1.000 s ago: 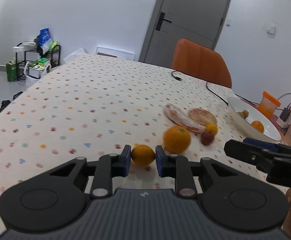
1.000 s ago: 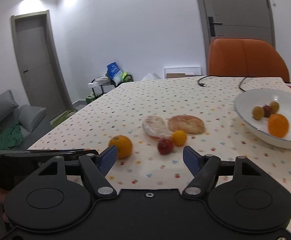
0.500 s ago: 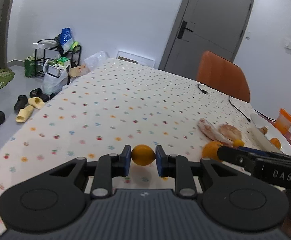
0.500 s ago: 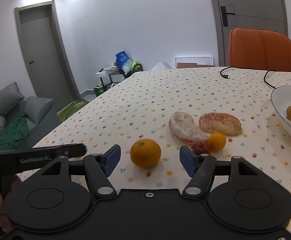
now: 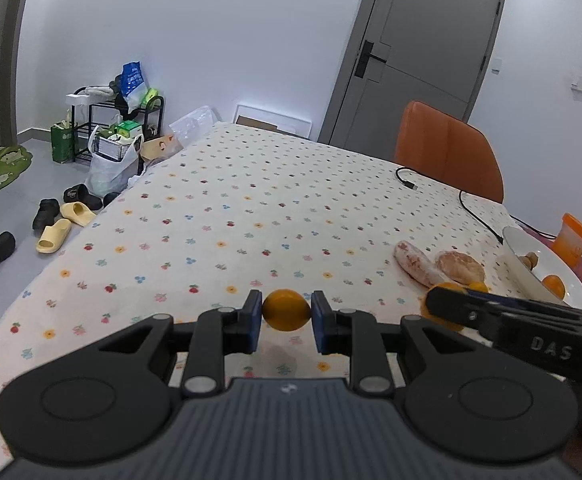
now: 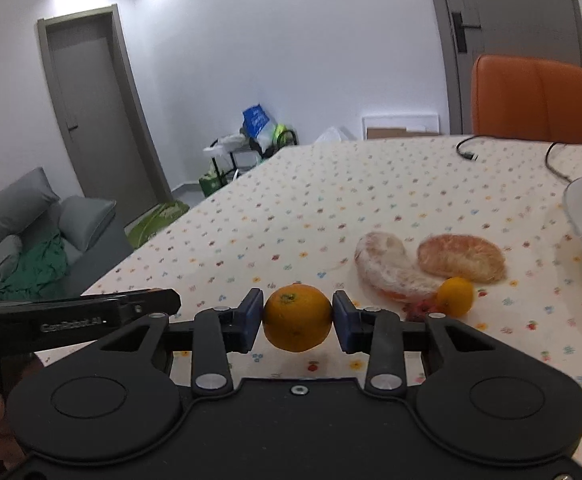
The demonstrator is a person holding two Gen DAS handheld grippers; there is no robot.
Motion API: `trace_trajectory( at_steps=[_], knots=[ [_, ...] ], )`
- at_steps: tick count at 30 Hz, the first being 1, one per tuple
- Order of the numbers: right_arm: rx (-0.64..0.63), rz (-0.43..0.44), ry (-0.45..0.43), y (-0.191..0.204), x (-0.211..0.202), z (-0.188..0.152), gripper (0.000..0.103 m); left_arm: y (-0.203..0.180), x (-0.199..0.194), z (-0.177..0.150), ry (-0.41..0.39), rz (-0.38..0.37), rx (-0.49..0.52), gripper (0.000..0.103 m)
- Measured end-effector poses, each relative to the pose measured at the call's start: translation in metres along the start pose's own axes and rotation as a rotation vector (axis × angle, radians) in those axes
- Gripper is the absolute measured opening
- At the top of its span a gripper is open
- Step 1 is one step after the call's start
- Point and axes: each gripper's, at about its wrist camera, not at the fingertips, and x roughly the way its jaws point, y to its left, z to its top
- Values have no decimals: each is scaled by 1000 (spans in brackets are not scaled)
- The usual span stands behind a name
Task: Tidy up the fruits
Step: 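Grasp the small tangerine with the left tool while the right tool reaches the orange, then carry the tangerine and orange into the white bowl and open both tools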
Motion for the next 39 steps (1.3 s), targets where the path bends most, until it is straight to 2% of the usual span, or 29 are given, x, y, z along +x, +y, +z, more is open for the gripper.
trace_trajectory(
  at_steps=[11, 39],
  knots=[
    [37, -9, -80, -24, -36, 2, 36, -41, 1, 6, -9, -45, 69, 24],
    [169, -151, -271, -121, -128, -2, 36, -178, 14, 17, -19, -216, 264, 24]
  ],
)
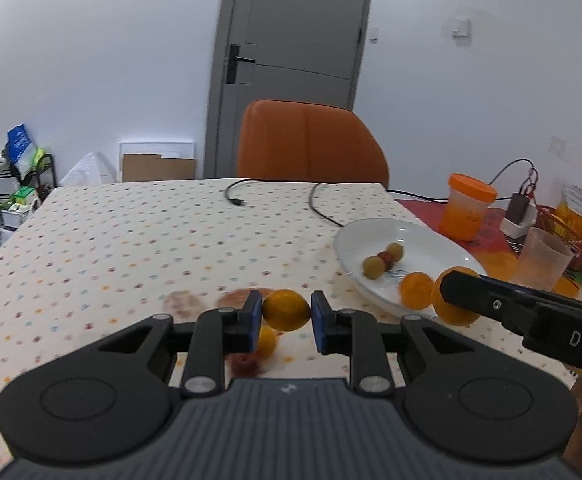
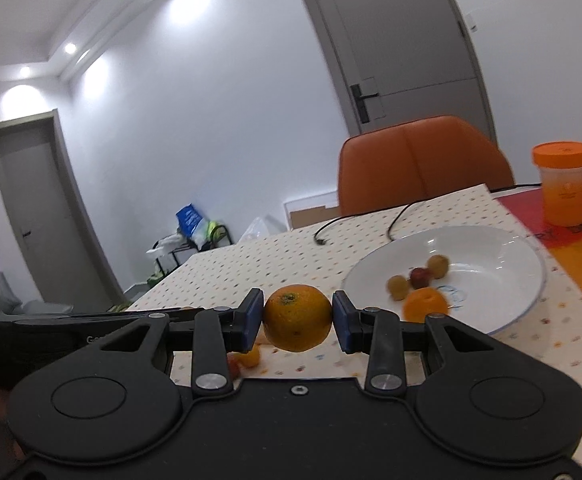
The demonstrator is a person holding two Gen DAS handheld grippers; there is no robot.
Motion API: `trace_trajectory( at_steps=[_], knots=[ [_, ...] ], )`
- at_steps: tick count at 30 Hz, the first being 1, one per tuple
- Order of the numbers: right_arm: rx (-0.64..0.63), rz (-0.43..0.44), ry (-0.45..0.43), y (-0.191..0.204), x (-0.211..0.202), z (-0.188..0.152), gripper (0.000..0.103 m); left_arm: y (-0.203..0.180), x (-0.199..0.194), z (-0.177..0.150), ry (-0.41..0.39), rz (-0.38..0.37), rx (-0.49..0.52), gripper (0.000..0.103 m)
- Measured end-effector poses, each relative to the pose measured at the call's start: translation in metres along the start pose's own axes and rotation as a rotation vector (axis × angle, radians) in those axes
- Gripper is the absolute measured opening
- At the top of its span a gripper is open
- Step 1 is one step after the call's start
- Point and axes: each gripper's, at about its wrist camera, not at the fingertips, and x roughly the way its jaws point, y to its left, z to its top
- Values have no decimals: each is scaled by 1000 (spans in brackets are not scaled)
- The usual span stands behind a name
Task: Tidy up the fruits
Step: 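Carry the tangerine and orange into the white bowl and open both tools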
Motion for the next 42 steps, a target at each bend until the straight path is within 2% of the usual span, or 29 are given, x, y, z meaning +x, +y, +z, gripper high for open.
trace_trajectory(
  at_steps=[21, 34, 42],
  knots=[
    [85, -99, -66, -76, -23, 3, 36, -76, 49, 15, 19, -87, 99, 24],
    [110, -127, -45, -99, -8, -1, 36, -88, 92, 19, 57, -88, 104, 24],
    [108, -142, -48, -101, -1, 5, 36, -88, 101, 22, 67, -62, 74, 28]
  ],
)
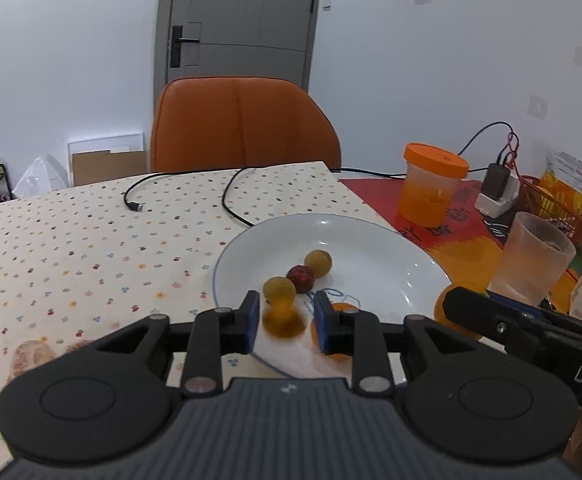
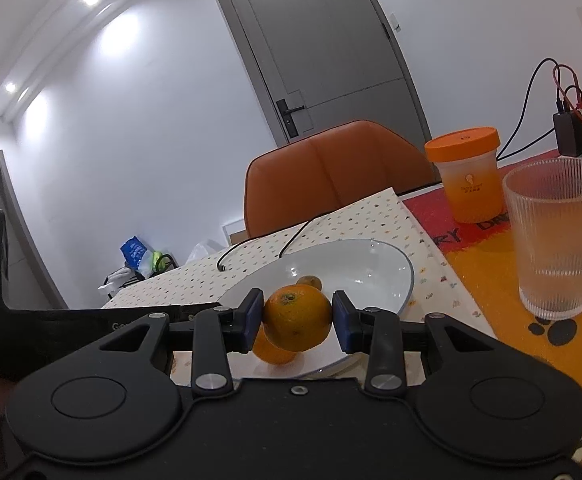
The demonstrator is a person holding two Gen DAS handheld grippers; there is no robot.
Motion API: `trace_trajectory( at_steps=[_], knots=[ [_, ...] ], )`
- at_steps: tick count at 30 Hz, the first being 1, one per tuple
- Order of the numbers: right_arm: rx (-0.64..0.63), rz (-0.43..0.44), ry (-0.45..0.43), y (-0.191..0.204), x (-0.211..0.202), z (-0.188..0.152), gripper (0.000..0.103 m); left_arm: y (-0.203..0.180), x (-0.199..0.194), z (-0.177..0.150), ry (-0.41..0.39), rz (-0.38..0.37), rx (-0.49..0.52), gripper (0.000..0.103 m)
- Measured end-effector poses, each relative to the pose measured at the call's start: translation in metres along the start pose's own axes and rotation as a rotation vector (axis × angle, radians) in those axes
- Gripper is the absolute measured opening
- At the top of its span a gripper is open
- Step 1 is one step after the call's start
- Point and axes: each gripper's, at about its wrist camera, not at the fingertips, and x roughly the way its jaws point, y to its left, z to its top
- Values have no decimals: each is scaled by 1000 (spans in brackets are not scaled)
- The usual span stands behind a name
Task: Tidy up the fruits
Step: 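Carry the tangerine and orange into the white bowl and open both tools, then withdraw both open tools from the bowl toward the remaining items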
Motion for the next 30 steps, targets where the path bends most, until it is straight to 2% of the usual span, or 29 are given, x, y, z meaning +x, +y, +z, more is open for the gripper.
trace_trajectory(
  at_steps=[5, 14, 19, 24, 30],
  knots=[
    [-8, -10, -6, 2, -2, 3, 36, 7, -13, 1, -5, 6, -17, 32],
    [-30, -38, -10, 9, 7, 10, 36, 30, -40, 9, -59, 69, -46, 68],
    [-42, -41, -15, 18, 5, 9, 48, 44, -53, 7, -82, 96, -71, 88],
    [-47, -38, -2, 29, -2, 4, 55, 52, -65, 2, -83, 113, -65, 94],
    [-52, -29, 12, 42, -11, -4, 69, 66, -83, -5, -94, 125, -65, 98]
  ],
)
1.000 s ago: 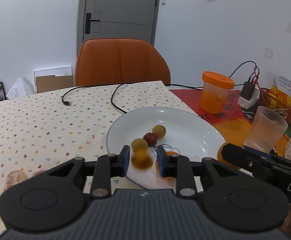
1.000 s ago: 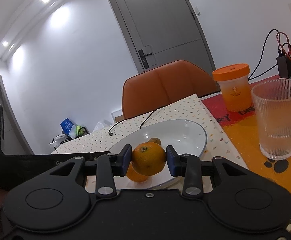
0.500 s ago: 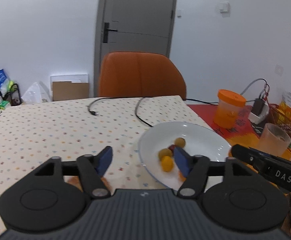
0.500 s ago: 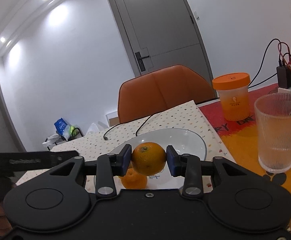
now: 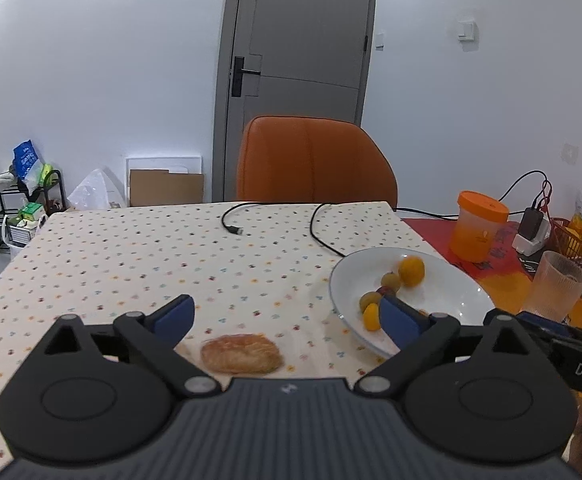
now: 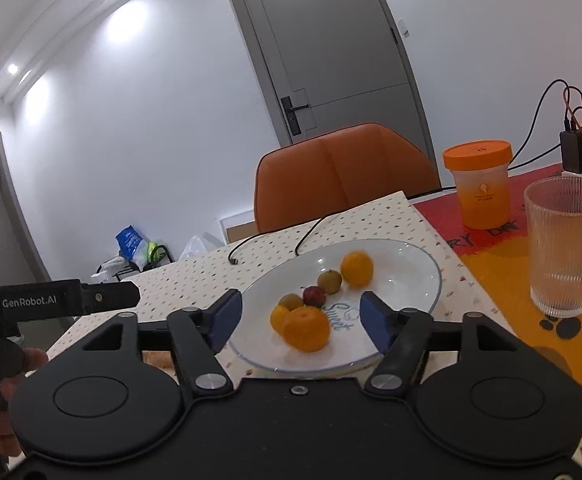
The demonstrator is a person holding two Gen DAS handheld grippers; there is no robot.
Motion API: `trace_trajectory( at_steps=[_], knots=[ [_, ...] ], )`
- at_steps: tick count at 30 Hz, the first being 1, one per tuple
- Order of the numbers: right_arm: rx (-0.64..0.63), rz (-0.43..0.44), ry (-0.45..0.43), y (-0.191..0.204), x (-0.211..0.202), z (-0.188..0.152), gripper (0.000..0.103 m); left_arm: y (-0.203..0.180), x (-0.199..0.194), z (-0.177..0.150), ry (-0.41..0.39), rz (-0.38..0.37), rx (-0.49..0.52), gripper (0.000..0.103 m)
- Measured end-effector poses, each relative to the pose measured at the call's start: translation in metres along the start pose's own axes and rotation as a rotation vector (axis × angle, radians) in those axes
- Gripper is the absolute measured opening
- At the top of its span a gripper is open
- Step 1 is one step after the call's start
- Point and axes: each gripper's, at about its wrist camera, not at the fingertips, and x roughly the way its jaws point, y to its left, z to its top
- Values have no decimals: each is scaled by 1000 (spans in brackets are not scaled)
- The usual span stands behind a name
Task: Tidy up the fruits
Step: 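Withdraw both open tools from the bowl toward the remaining items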
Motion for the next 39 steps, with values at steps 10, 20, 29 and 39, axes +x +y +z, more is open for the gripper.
trace_trajectory(
  at_steps=[10, 20, 29, 39],
  knots=[
    [-17, 16, 16, 20, -6, -3, 86, 33, -24, -6, -15, 37, -33, 99],
    [-43, 41, 31, 44, -6, -9, 97, 61, -40, -14, -9, 65, -59, 99],
    [-72, 65, 60, 61, -2, -14, 100, 81, -46, -24, 10, 79, -88, 98],
    [-102, 101, 83, 76, 4, -20, 91, 101, -47, -35, 13, 97, -123, 98]
  ],
)
